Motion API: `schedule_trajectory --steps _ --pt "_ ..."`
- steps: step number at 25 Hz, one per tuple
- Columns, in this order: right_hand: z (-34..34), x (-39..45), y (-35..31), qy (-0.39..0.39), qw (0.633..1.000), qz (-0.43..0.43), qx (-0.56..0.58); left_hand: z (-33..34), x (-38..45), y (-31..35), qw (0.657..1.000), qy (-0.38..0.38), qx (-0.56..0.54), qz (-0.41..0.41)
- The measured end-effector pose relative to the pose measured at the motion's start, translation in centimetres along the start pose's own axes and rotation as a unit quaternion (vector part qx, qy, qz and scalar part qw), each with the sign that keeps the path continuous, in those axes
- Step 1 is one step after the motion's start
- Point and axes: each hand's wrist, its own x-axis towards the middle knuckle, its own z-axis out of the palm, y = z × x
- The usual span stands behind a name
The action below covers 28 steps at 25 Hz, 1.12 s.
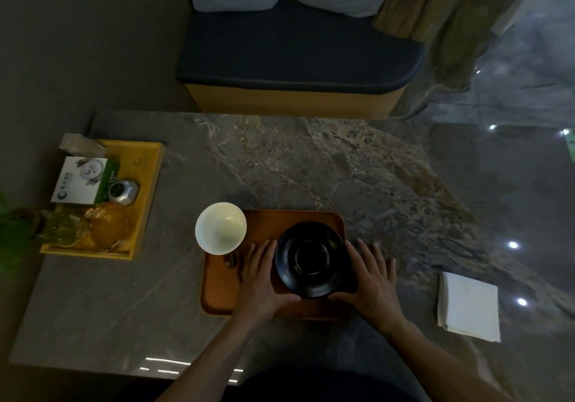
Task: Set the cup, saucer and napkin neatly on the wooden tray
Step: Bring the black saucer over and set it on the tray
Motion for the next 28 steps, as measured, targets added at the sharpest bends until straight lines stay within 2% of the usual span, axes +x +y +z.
schedule_trajectory --steps 16,28 --pt "0.7 -0.1 -1.1 0.017 0.999 0.042 0.018 -0.6 0.1 0.4 0.998 -0.009 -0.054 -0.015" --pt "0.4 -0.4 -1.2 0.013 0.999 0.046 0.003 -0.7 0.1 0.4 0.999 -0.022 -0.046 -0.015"
